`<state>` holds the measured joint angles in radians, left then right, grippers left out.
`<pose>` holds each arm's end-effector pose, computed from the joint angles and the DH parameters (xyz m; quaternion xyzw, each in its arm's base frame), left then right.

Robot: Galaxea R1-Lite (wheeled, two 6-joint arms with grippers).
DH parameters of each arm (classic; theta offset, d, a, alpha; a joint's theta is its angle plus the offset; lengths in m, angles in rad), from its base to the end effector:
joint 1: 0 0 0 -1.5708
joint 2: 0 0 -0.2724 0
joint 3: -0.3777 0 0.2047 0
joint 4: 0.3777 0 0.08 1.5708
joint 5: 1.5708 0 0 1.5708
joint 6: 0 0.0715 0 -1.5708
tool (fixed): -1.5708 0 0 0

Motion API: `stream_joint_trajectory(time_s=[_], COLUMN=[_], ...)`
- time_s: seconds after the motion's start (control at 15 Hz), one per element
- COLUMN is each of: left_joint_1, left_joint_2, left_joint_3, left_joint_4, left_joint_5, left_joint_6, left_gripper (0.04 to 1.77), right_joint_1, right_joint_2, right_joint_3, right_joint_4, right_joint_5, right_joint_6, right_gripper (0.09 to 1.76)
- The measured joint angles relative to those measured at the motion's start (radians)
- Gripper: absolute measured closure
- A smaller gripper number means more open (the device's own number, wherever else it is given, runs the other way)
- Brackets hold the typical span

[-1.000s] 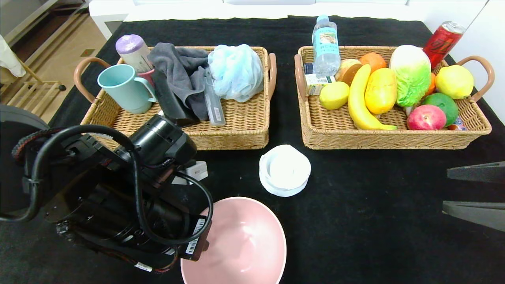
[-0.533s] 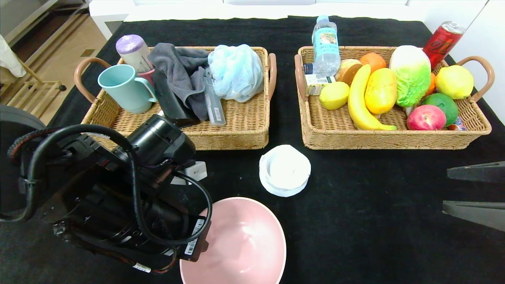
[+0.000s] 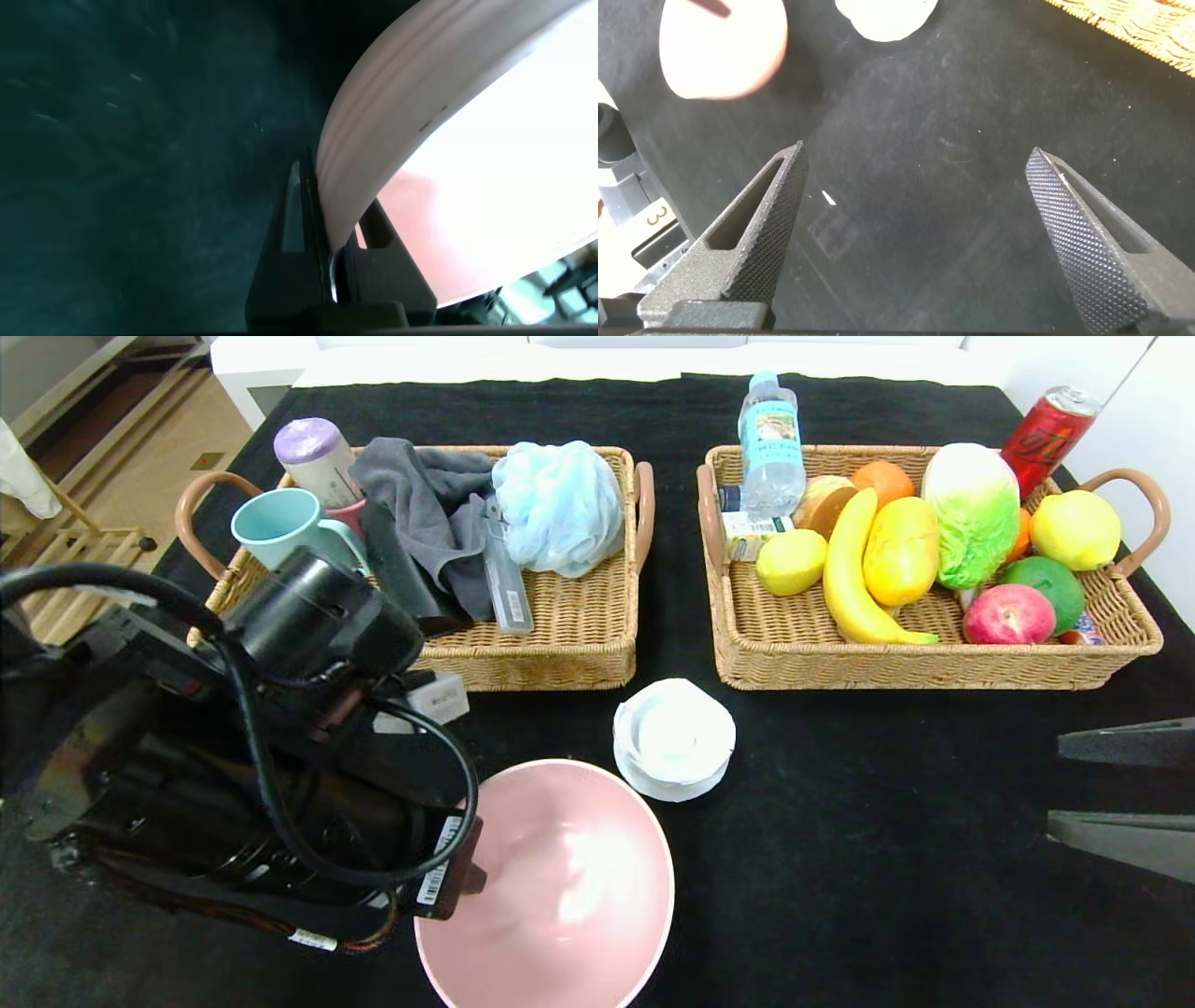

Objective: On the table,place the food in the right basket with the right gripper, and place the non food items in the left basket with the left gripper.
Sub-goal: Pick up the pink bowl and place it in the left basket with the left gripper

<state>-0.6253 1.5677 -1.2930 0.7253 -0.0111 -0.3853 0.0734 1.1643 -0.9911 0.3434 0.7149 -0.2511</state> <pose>0.2303 -0.1672 0.1660 -0.0173 0.5011 -0.1820 0.8459 0.2052 0.0621 0.2256 -0.0319 0.1940 0.3987 0.8958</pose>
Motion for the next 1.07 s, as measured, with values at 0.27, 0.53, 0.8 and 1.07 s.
stream_joint_trajectory(time_s=[0.27,0.53,0.8,1.07], left_joint_1=[0.072,0.186,0.323,0.408], left_joint_2=[-0.044,-0.055,-0.047,-0.044], left_joint_3=[-0.116,-0.243,-0.292,-0.281], left_joint_4=[0.0,0.0,-0.167,-0.296], left_joint_5=[0.009,0.015,0.004,0.005], left_joint_6=[0.016,0.063,0.097,0.096], left_gripper=[1.65,1.65,1.65,1.65], right_joint_1=[0.0,0.0,0.0,0.0], right_joint_2=[0.0,-0.001,-0.003,-0.003], right_joint_3=[0.001,0.001,0.001,0.002], right_joint_4=[0.0,0.0,0.0,0.0], right_joint_5=[0.0,0.0,0.0,0.0], right_joint_6=[0.0,0.0,0.001,0.001], right_gripper=[0.14,0.14,0.14,0.14])
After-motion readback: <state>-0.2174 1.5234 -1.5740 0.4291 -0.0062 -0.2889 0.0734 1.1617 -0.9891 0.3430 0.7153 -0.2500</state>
